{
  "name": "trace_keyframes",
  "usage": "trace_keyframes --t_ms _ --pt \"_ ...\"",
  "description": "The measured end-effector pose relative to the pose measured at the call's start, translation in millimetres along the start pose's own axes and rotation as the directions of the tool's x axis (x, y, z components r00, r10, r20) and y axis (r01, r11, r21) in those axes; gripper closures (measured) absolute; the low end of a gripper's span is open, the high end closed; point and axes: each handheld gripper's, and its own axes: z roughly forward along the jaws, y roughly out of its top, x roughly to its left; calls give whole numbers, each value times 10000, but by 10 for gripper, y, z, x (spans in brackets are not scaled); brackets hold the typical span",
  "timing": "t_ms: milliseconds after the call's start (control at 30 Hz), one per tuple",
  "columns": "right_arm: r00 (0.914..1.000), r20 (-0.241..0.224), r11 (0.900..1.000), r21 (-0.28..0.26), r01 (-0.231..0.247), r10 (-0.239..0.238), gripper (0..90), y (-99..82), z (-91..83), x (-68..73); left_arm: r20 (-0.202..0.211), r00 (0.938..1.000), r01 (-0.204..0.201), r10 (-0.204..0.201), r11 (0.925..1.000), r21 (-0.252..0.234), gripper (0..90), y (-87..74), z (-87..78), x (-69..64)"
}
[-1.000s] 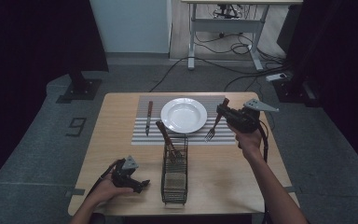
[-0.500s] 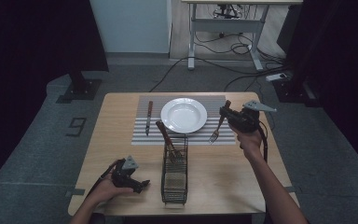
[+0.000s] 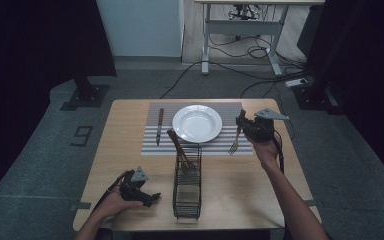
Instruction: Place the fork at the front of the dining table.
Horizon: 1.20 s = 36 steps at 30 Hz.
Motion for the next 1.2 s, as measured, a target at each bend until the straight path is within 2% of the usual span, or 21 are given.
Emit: trace_keyframes --t_ms 400,667,1200 --pt "9985 446 9979 574 305 -331 802 -94 186 -15 3 10000 -4 4 10000 3 0 0 0 1" --pt "9971 684 9954 925 255 -319 802 -148 340 -59 8 10000 -13 13 10000 7 0 1 0 1" --pt "9939 1038 9949 968 272 -373 802 -110 542 -93 26 10000 -32 32 10000 3 0 2 1 3"
